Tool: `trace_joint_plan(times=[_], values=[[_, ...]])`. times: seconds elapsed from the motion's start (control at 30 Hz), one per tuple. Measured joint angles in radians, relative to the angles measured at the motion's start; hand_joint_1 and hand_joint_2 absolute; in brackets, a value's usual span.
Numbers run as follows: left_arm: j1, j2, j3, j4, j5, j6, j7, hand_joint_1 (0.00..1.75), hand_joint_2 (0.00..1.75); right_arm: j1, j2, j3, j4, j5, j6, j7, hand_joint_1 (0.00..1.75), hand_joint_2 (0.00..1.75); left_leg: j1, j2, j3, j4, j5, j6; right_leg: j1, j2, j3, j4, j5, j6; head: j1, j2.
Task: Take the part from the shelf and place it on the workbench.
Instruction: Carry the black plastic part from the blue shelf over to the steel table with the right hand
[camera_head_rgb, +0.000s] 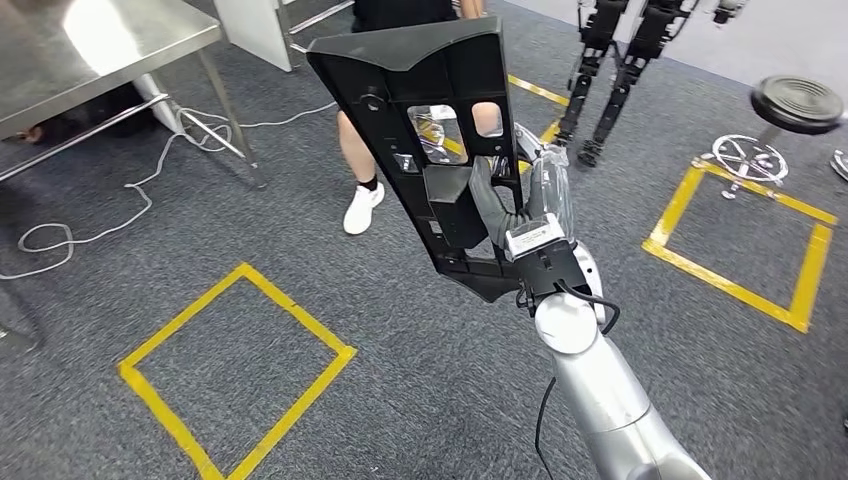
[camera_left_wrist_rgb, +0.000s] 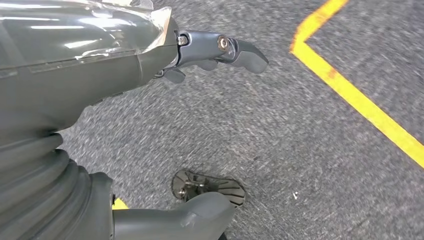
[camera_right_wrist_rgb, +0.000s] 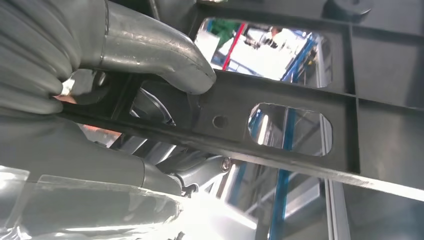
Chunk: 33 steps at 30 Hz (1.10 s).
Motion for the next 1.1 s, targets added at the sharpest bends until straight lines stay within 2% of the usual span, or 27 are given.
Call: trace_joint_plan(times=[0.03, 0.07, 0.1, 0.13, 0.17, 0.23, 0.27, 0.33, 0.37, 0.4, 0.43, 0.47, 0.5, 0.53, 0.6, 0.63, 0.67, 0.7, 0.77, 0.8, 0.83, 0.9, 0.97, 1.0, 1.03, 1.07, 1.1], values=[[0.001, 0.0, 0.0, 0.0, 0.0, 0.0, 0.001, 0.0, 1.75, 0.001, -0.001, 0.0, 0.0, -0.001, -0.001, 0.0, 1.75, 1.75, 0.001, -0.015, 0.001, 0.002, -0.001, -0.003, -0.004, 0.005, 0.023, -0.057, 0.03, 0.012, 0.0, 0.0], [0.001, -0.001, 0.0, 0.0, -0.001, 0.0, 0.002, 0.0, 1.75, 0.001, -0.003, 0.0, 0.0, -0.002, -0.001, 0.0, 1.75, 1.75, 0.003, -0.029, 0.0, 0.006, -0.003, -0.007, -0.01, 0.022, 0.056, -0.133, 0.062, 0.024, 0.001, 0.0], [0.0, -0.001, 0.0, 0.0, -0.001, 0.001, 0.004, 0.0, 1.75, 0.0, -0.004, -0.001, 0.0, -0.003, -0.002, 0.0, 1.75, 1.75, 0.003, -0.042, -0.003, 0.013, -0.007, -0.013, -0.013, 0.037, 0.087, -0.199, 0.088, 0.029, 0.001, 0.0], [0.0, 0.0, 0.0, 0.0, -0.001, 0.002, 0.006, 0.0, 1.75, 0.0, -0.005, -0.001, 0.0, -0.004, -0.002, 0.0, 1.75, 1.75, 0.003, -0.053, -0.006, 0.018, -0.01, -0.02, -0.015, 0.048, 0.109, -0.244, 0.104, 0.028, 0.001, 0.0], [0.001, 0.0, 0.0, 0.0, -0.001, 0.004, 0.007, 0.0, 1.75, 0.0, -0.006, -0.001, 0.0, -0.006, -0.003, 0.0, 1.75, 1.75, 0.003, -0.062, -0.011, 0.022, -0.012, -0.027, -0.015, 0.054, 0.117, -0.262, 0.109, 0.021, 0.001, 0.0], [0.005, 0.001, 0.0, 0.0, -0.001, 0.007, 0.008, 0.0, 1.75, -0.001, -0.005, -0.001, 0.0, -0.011, -0.003, 0.0, 1.75, 1.75, 0.006, -0.075, -0.017, 0.022, -0.011, -0.038, -0.013, 0.037, 0.119, -0.263, 0.112, 0.004, 0.0, 0.0], [0.008, 0.0, 0.0, 0.0, -0.001, 0.009, 0.007, 0.0, 1.75, -0.003, -0.004, -0.001, 0.0, -0.015, -0.003, 0.0, 1.75, 1.75, 0.007, -0.067, -0.02, 0.026, -0.014, -0.042, -0.014, 0.028, 0.12, -0.265, 0.113, -0.003, -0.001, 0.0], [0.009, 0.0, 0.0, 0.0, -0.001, 0.01, 0.007, 0.0, 1.75, -0.009, -0.001, 0.0, 0.0, -0.019, -0.004, 0.0, 1.75, 1.75, 0.007, -0.019, -0.046, 0.081, -0.047, -0.05, -0.016, 0.01, 0.125, -0.269, 0.113, -0.017, -0.008, 0.0], [0.009, 0.0, 0.0, 0.001, -0.001, 0.01, 0.006, 0.0, 1.75, -0.011, 0.0, -0.001, 0.0, -0.021, -0.004, 0.0, 1.75, 1.75, 0.007, 0.012, -0.073, 0.137, -0.076, -0.053, -0.013, 0.0, 0.127, -0.269, 0.112, -0.022, -0.012, 0.0], [0.008, 0.001, 0.0, 0.001, -0.001, 0.01, 0.005, 0.0, 1.75, -0.012, -0.001, -0.001, 0.0, -0.023, -0.004, 0.0, 1.75, 1.75, 0.008, 0.033, -0.107, 0.202, -0.106, -0.057, -0.011, -0.011, 0.128, -0.269, 0.109, -0.026, -0.015, 0.0], [0.008, 0.001, 0.0, 0.001, -0.001, 0.01, 0.004, 0.0, 1.75, -0.012, -0.002, -0.001, 0.0, -0.023, -0.004, 0.0, 1.75, 1.75, 0.009, 0.043, -0.139, 0.262, -0.128, -0.059, -0.008, -0.023, 0.129, -0.269, 0.107, -0.029, -0.015, 0.0], [0.009, 0.001, 0.0, 0.001, -0.001, 0.01, 0.003, 0.0, 1.75, -0.012, -0.003, -0.001, 0.0, -0.023, -0.004, 0.0, 1.75, 1.75, 0.01, 0.048, -0.159, 0.296, -0.134, -0.061, -0.006, -0.035, 0.13, -0.269, 0.105, -0.031, -0.014, 0.0], [0.01, 0.001, 0.0, 0.001, -0.001, 0.01, 0.003, 0.0, 1.75, -0.012, -0.004, -0.001, 0.001, -0.024, -0.004, 0.0, 1.75, 1.75, 0.011, 0.051, -0.162, 0.295, -0.122, -0.061, -0.005, -0.046, 0.131, -0.269, 0.103, -0.033, -0.015, 0.0], [0.011, 0.001, 0.0, 0.001, -0.001, 0.011, 0.003, 0.0, 1.75, -0.011, -0.004, 0.0, 0.001, -0.024, -0.004, 0.0, 1.75, 1.75, 0.011, 0.057, -0.143, 0.254, -0.094, -0.059, -0.004, -0.057, 0.133, -0.269, 0.101, -0.033, -0.015, 0.0], [0.01, 0.001, 0.0, 0.001, 0.0, 0.012, 0.003, 0.0, 1.75, -0.012, -0.004, 0.0, 0.001, -0.025, -0.004, 0.0, 1.75, 1.75, 0.007, 0.093, -0.072, 0.12, -0.032, -0.051, 0.0, -0.076, 0.14, -0.269, 0.095, -0.029, -0.015, 0.0], [0.009, 0.001, 0.0, 0.001, 0.0, 0.013, 0.002, 0.0, 1.75, -0.013, -0.004, 0.0, 0.001, -0.025, -0.004, 0.0, 1.75, 1.75, 0.003, 0.111, -0.044, 0.069, -0.015, -0.046, 0.004, -0.084, 0.143, -0.269, 0.091, -0.024, -0.014, 0.0], [0.008, 0.001, 0.0, 0.001, 0.0, 0.013, 0.002, 0.0, 1.75, -0.014, -0.004, 0.0, 0.001, -0.025, -0.004, 0.0, 1.75, 1.75, -0.002, 0.122, -0.031, 0.042, -0.01, -0.042, 0.007, -0.093, 0.145, -0.269, 0.088, -0.02, -0.013, 0.0], [0.007, 0.001, 0.0, 0.001, 0.0, 0.013, 0.001, 0.0, 1.75, -0.015, -0.004, 0.0, 0.001, -0.025, -0.004, 0.0, 1.75, 1.75, -0.006, 0.119, -0.031, 0.038, -0.013, -0.038, 0.009, -0.101, 0.147, -0.271, 0.086, -0.015, -0.012, 0.0], [0.008, 0.001, 0.0, 0.001, 0.0, 0.013, -0.001, 0.0, 1.75, -0.018, -0.003, 0.001, 0.001, -0.025, -0.005, 0.0, 1.75, 1.75, -0.006, 0.095, -0.026, 0.027, -0.009, -0.027, 0.011, -0.114, 0.152, -0.272, 0.081, -0.004, -0.012, 0.0], [0.008, 0.001, 0.0, 0.001, 0.0, 0.013, -0.001, 0.0, 1.75, -0.021, -0.003, 0.001, 0.0, -0.025, -0.005, 0.0, 1.75, 1.75, -0.004, 0.083, -0.02, 0.019, -0.004, -0.021, 0.011, -0.101, 0.151, -0.261, 0.072, 0.0, -0.011, 0.0], [0.007, 0.0, 0.0, 0.001, 0.0, 0.014, 0.0, 0.0, 1.75, -0.024, -0.004, 0.001, 0.0, -0.025, -0.005, 0.0, 1.75, 1.75, -0.001, 0.072, -0.013, 0.01, 0.0, -0.014, 0.011, -0.078, 0.139, -0.231, 0.056, -0.001, -0.01, 0.0], [0.004, 0.0, 0.0, 0.0, 0.0, 0.015, 0.001, 0.0, 1.75, -0.027, -0.008, -0.002, 0.0, -0.025, -0.006, -0.001, 1.75, 1.75, 0.003, 0.049, -0.006, 0.003, 0.005, -0.006, 0.006, -0.022, 0.081, -0.115, 0.01, -0.01, -0.005, 0.0], [0.001, 0.0, 0.0, 0.0, 0.0, 0.018, 0.002, 0.0, 1.75, -0.023, -0.015, -0.003, 0.004, -0.026, -0.006, -0.001, 1.75, 1.75, 0.004, 0.019, -0.005, 0.003, 0.004, -0.005, 0.004, -0.002, 0.013, -0.001, -0.019, -0.009, -0.002, 0.0], [0.002, 0.0, 0.0, 0.0, 0.0, 0.019, 0.003, 0.0, 1.75, -0.021, -0.018, -0.003, 0.007, -0.026, -0.006, 0.0, 1.75, 1.75, 0.004, 0.003, -0.005, 0.003, 0.004, -0.005, 0.003, 0.0, -0.002, 0.012, -0.013, -0.003, -0.001, 0.0], [0.003, -0.001, 0.0, 0.001, 0.0, 0.02, 0.004, 0.0, 1.75, -0.02, -0.02, -0.003, 0.009, -0.026, -0.006, 0.0, 1.75, 1.75, 0.004, -0.012, -0.004, 0.004, 0.004, -0.006, 0.002, 0.003, 0.004, -0.017, 0.01, 0.007, -0.001, 0.0], [0.004, -0.001, 0.0, 0.001, 0.0, 0.02, 0.004, 0.0, 1.75, -0.02, -0.022, -0.003, 0.011, -0.026, -0.006, 0.0, 1.75, 1.75, 0.004, -0.026, -0.003, 0.006, 0.003, -0.007, -0.001, 0.009, 0.027, -0.078, 0.041, 0.018, -0.001, 0.0], [0.005, -0.002, 0.0, 0.001, 0.0, 0.021, 0.004, 0.0, 1.75, -0.022, -0.022, -0.003, 0.012, -0.026, -0.006, 0.0, 1.75, 1.75, 0.003, -0.04, -0.005, 0.009, 0.001, -0.011, -0.005, 0.025, 0.056, -0.153, 0.074, 0.028, 0.0, 0.0]])
